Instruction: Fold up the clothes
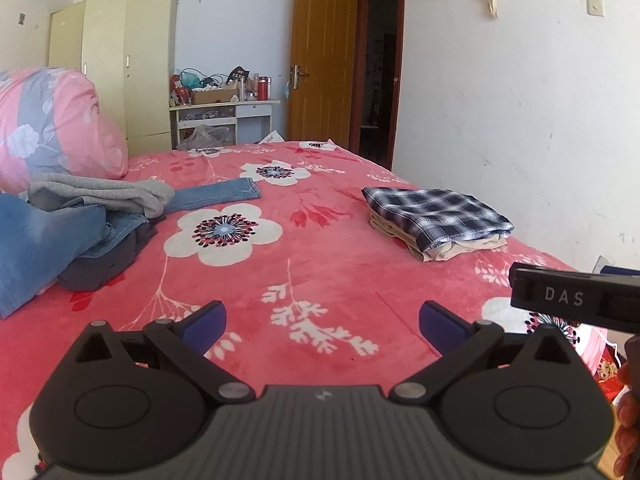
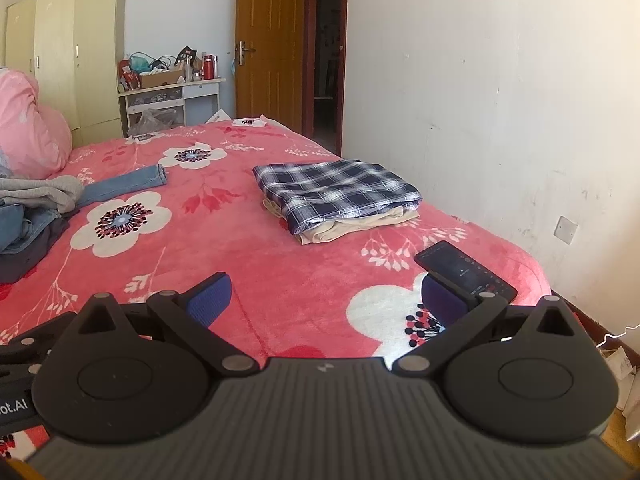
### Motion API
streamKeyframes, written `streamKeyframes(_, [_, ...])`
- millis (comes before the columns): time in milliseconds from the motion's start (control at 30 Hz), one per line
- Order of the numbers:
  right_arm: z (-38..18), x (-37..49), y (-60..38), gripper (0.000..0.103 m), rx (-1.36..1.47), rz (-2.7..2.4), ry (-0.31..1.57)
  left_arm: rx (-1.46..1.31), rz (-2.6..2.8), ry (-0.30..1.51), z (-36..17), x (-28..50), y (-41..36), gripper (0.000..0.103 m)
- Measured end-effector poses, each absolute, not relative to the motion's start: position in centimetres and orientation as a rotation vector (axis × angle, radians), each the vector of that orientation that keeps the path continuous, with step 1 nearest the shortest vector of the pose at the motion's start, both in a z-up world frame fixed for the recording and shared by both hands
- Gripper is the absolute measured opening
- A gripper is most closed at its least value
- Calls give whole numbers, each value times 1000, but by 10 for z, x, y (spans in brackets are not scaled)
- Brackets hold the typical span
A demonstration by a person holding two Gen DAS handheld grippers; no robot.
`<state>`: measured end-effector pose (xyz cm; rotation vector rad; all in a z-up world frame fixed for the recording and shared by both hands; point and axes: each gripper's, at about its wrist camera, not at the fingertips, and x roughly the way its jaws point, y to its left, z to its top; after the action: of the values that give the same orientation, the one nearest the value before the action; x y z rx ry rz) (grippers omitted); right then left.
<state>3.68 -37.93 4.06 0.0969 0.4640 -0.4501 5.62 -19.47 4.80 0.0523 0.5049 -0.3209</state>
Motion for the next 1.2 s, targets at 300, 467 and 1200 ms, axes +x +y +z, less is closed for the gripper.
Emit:
streamKeyframes(300, [40, 41, -374, 102, 86, -450, 466, 49, -309, 508, 49, 56, -189, 103])
streamKeyframes(467, [40, 43, -371, 102, 80, -447, 470, 40, -307, 513, 49, 58, -186, 103])
streamKeyframes(1200, [39, 42, -368, 102, 74, -443, 472, 28, -312, 522, 50, 54, -183, 103])
